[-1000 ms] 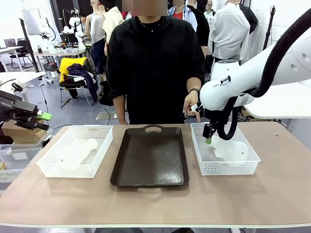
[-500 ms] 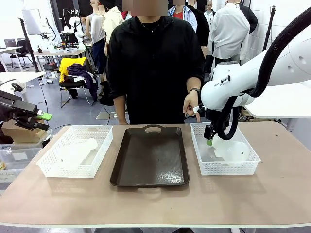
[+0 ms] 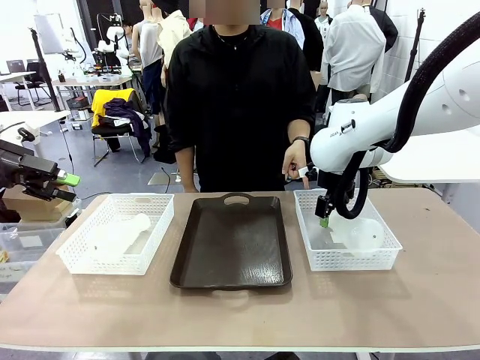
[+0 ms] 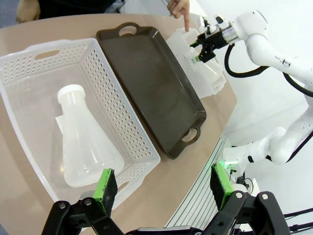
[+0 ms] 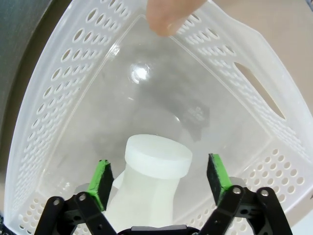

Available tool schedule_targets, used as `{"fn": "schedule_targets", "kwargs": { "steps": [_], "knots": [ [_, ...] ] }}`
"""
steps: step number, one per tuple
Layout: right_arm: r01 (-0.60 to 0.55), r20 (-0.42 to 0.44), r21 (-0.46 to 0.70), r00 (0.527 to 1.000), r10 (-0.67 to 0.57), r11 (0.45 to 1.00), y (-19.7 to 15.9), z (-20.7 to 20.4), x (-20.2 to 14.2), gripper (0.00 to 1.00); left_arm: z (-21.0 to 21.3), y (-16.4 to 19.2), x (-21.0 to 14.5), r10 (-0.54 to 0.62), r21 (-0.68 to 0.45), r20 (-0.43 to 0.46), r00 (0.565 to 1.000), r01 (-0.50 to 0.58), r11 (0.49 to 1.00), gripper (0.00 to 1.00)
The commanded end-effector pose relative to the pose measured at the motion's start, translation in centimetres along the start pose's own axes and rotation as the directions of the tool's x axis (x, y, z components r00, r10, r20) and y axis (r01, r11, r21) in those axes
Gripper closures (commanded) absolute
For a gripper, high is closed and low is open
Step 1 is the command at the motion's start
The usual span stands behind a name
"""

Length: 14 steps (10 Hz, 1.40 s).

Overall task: Prepare the laboratory tools.
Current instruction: Pick up the Big flask that the person points to.

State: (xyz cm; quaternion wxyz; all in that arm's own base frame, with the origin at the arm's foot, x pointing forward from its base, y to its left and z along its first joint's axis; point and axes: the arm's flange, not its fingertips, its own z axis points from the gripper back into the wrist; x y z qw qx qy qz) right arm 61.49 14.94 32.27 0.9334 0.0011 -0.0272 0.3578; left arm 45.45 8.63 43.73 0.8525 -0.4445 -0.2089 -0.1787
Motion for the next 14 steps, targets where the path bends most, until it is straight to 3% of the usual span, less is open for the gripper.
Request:
{"fn": "schedule_targets", "kwargs": {
  "steps": [1, 5, 13, 14],
  "knots": [
    [-0.003, 0.018, -0.03, 1.0, 0.003, 1.0, 0.3, -0.2, -0.3, 0.29, 0.2, -0.1, 0.0, -0.004, 0.002, -0.002, 1.0, 0.004, 1.0, 0.0],
    [-0.003, -0.007, -0.036, 1.0, 0.003, 0.999, 0.5, -0.6, -0.1, 1.0, 0.2, -0.1, 0.0, -0.004, 0.002, -0.002, 1.0, 0.004, 1.0, 0.0],
    [0.004, -0.036, -0.013, 0.999, -0.004, 1.0, 0.1, -0.5, -1.5, 1.0, 0.2, -0.1, 0.0, -0.004, 0.002, -0.002, 1.0, 0.004, 1.0, 0.0],
    [0.002, 0.01, -0.007, 1.0, -0.002, 1.0, -0.1, 0.0, 0.0, 1.0, 0.2, -0.1, 0.0, -0.004, 0.002, -0.002, 1.0, 0.004, 1.0, 0.0]
  ]
}}
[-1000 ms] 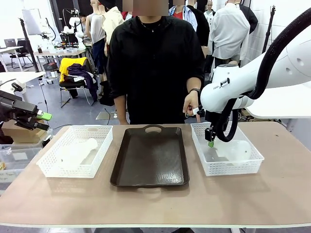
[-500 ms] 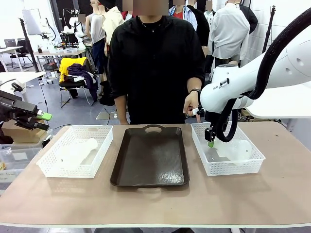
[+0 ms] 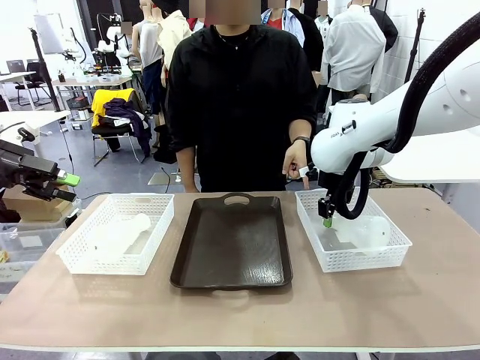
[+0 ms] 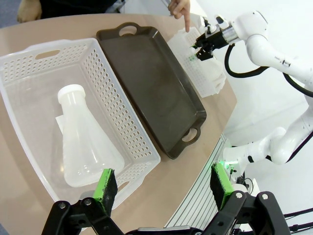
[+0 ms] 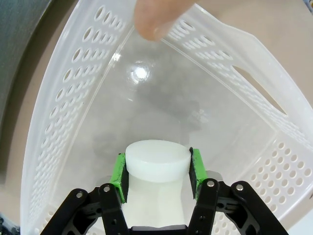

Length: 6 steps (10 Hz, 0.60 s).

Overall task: Prepare the laboratory tools.
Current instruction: Pick up the Big flask that the person points to, then while moving the picked Big flask to the Handle tray indicated by the person, stop as directed by the person.

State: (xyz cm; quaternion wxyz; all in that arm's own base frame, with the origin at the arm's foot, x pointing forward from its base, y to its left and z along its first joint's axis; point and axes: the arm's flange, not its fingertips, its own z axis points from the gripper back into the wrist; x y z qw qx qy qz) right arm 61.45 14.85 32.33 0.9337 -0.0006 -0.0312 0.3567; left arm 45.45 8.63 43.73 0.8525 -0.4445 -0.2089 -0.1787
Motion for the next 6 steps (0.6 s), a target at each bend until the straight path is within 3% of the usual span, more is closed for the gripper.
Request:
{"fn": "schedule_targets", "kwargs": {
  "steps": [1, 6],
  "knots": [
    [-0.001, 0.003, -0.001, 1.0, 0.001, 1.0, -0.02, -0.1, 0.1, 1.0, 0.17, -0.05, -0.01, -0.003, 0.002, -0.002, 1.0, 0.003, 1.0, 0.0],
    [-0.001, 0.003, -0.001, 1.0, 0.001, 1.0, -0.02, -0.1, 0.1, 1.0, 0.17, -0.05, -0.01, -0.003, 0.002, -0.002, 1.0, 0.003, 1.0, 0.0]
  ]
}}
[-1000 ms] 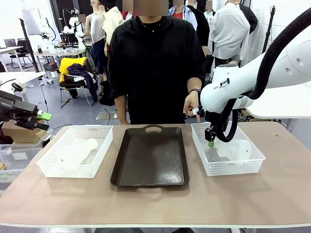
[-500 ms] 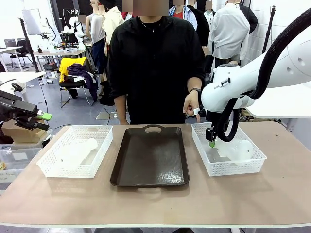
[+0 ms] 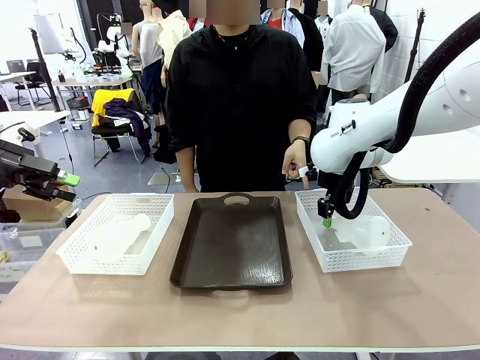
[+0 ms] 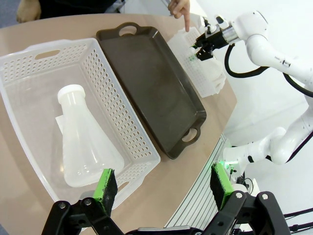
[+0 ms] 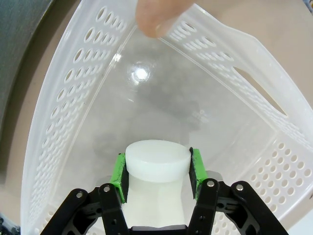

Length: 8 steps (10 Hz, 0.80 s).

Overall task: Prepare the laboratory tools.
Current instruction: While moving the picked Big flask to the Handle tray indicated by the person, stop as directed by the person.

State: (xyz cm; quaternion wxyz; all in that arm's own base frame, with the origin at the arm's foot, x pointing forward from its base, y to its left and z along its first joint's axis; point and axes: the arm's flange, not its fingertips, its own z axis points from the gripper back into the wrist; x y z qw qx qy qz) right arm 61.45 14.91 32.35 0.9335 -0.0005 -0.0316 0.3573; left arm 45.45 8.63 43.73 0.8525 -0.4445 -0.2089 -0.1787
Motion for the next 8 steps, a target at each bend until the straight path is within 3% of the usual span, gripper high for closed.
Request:
{"fn": "schedule_targets", "kwargs": {
  "steps": [1, 8],
  "knots": [
    [0.001, 0.002, -0.001, 1.0, -0.001, 1.0, -0.06, -0.12, 0.06, 1.0, 0.17, -0.05, -0.01, -0.003, 0.002, -0.002, 1.0, 0.003, 1.0, 0.0],
    [0.001, 0.002, -0.001, 1.0, -0.001, 1.0, -0.06, -0.12, 0.06, 1.0, 0.17, -0.05, -0.01, -0.003, 0.002, -0.002, 1.0, 0.003, 1.0, 0.0]
  ]
}}
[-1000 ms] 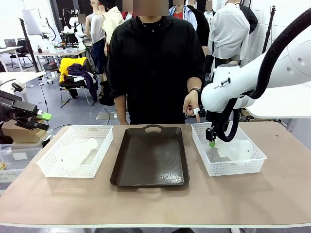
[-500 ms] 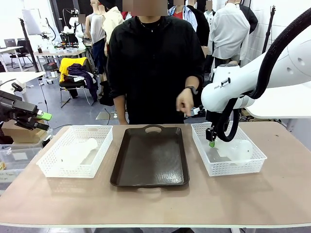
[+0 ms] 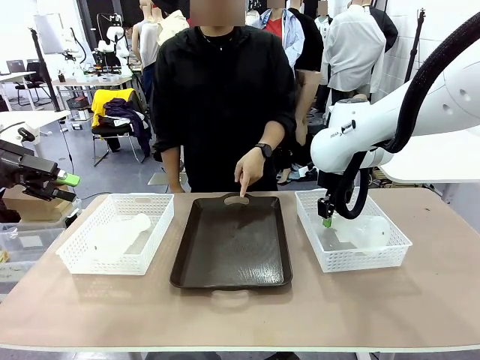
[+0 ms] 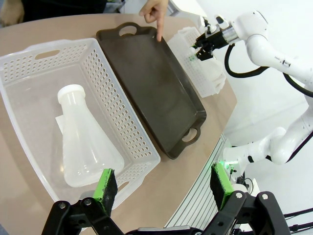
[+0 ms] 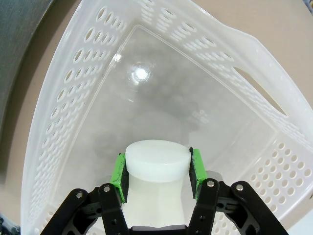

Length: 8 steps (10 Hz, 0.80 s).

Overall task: Prepare the laboratory tools.
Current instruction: While moving the picked Big flask to the Handle tray indicated by the person, stop as directed by the person.

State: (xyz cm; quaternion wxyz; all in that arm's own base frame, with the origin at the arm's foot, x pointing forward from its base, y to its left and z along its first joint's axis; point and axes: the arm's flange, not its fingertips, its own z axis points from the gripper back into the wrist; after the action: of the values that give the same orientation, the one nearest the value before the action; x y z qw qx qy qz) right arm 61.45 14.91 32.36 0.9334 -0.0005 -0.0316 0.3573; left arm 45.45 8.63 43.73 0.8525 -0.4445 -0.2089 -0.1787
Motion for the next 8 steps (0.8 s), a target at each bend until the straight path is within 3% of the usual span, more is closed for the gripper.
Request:
{"fn": "schedule_targets", "kwargs": {
  "steps": [1, 8],
  "knots": [
    [0.001, 0.002, -0.001, 1.0, -0.001, 1.0, -0.06, -0.12, 0.06, 1.0, 0.17, -0.05, -0.01, -0.003, 0.002, -0.002, 1.0, 0.003, 1.0, 0.0],
    [0.001, 0.002, -0.001, 1.0, -0.001, 1.0, -0.06, -0.12, 0.06, 1.0, 0.17, -0.05, -0.01, -0.003, 0.002, -0.002, 1.0, 0.003, 1.0, 0.0]
  ]
}}
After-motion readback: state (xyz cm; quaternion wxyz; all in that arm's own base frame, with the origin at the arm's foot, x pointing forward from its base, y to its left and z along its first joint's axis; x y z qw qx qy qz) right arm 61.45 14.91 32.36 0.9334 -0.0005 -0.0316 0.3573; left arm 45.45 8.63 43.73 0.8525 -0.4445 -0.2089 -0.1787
